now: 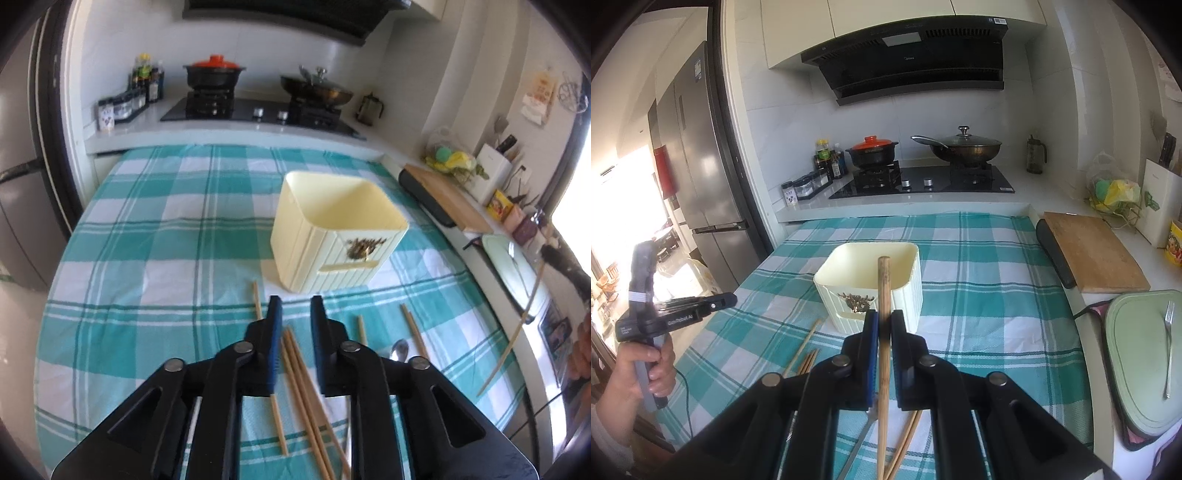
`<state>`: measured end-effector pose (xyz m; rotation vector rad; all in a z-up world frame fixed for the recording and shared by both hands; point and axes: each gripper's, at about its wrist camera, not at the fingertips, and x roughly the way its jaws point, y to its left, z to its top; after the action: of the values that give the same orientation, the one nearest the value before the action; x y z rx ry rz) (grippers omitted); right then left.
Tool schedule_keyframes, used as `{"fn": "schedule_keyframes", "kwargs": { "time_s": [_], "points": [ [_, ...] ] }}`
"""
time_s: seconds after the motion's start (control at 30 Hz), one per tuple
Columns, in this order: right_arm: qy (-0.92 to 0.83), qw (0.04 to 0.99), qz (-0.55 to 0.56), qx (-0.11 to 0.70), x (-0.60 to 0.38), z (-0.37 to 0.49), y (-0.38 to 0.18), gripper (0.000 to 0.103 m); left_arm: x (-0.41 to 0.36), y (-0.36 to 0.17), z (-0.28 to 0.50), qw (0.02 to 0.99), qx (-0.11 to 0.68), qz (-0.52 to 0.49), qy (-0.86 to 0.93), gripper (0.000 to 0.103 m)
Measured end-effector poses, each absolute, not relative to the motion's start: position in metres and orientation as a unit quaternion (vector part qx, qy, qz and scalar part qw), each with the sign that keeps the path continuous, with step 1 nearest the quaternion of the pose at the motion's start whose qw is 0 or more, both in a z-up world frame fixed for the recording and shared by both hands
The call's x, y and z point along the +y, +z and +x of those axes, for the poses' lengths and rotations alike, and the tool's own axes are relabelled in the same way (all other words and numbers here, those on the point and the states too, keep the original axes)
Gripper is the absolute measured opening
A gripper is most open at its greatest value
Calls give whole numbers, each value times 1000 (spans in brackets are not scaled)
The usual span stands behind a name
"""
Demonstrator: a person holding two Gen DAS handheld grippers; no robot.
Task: Organize utensils
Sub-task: 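Carry the chopstick over the cream caddy and drop it inside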
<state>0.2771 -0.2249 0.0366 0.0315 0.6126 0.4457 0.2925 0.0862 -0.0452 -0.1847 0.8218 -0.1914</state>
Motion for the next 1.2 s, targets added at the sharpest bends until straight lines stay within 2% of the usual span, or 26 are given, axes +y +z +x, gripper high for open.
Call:
{"fn": "schedule_keyframes", "kwargs": {
  "time_s": [0.07, 0.23, 0.43, 0.47, 0.5, 0.53, 0.57, 0.6, 0.7, 0.97, 1.2],
  "points": [
    [219, 928, 15, 301, -226, 275, 36, 7, 86, -71, 313, 891, 436, -86, -92, 31],
    [218, 926, 24, 306, -230, 273, 32, 7, 86, -132, 373, 855, 509, -79, -58, 31],
    [215, 926, 25, 308, -235, 269, 30, 7, 70, -176, 421, 825, 563, -48, -33, 32],
    [214, 926, 25, 309, -235, 269, 30, 7, 68, -174, 423, 834, 549, -37, -28, 31],
    [214, 926, 25, 310, -235, 269, 29, 7, 64, -175, 427, 830, 556, -27, -24, 26],
    [214, 925, 25, 312, -235, 269, 28, 7, 61, -173, 428, 833, 552, -15, -23, 12],
    [215, 925, 24, 313, -235, 270, 27, 7, 58, -173, 428, 832, 553, -14, -33, 4],
    [216, 924, 24, 313, -234, 270, 27, 7, 58, -171, 426, 834, 550, -15, -36, 4],
    [219, 924, 28, 311, -233, 271, 27, 7, 67, -156, 406, 853, 520, -36, -34, 3],
    [233, 928, 39, 289, -223, 283, 33, 7, 102, -37, 319, 926, 346, -134, -62, 3],
    [239, 931, 50, 270, -202, 310, 41, 7, 100, 44, 312, 958, 245, -134, -69, 3]
  ]
}}
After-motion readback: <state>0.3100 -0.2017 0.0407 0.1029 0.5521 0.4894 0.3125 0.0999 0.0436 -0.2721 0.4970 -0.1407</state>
